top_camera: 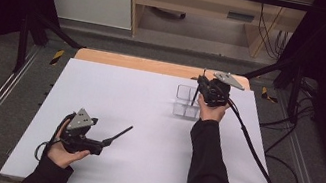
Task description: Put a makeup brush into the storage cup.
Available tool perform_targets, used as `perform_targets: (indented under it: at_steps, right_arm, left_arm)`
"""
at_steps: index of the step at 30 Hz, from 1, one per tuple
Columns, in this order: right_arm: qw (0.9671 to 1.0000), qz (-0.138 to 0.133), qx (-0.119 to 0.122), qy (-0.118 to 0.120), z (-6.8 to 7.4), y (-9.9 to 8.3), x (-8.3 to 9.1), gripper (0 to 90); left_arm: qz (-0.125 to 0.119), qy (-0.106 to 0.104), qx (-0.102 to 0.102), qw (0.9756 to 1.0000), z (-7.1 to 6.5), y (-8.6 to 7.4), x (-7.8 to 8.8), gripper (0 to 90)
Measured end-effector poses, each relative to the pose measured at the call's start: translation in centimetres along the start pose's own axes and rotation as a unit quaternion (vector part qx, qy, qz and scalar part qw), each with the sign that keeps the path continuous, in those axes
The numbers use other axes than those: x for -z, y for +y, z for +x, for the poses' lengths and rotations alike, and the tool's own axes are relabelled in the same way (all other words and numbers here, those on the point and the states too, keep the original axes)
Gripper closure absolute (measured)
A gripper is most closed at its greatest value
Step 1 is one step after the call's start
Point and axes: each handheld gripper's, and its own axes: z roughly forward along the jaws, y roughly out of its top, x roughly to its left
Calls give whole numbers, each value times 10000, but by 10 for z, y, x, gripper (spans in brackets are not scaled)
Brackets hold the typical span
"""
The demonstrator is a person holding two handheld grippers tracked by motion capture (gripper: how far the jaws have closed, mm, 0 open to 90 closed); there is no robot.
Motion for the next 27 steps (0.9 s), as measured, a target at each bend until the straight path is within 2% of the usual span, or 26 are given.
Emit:
perform_targets:
  at_steps: [27]
  right_arm:
    - [9995, 326, -48, -23, -1, -27, -9, 838]
  left_arm:
    - [32, 4, -15, 10000, 0, 0, -1, 117]
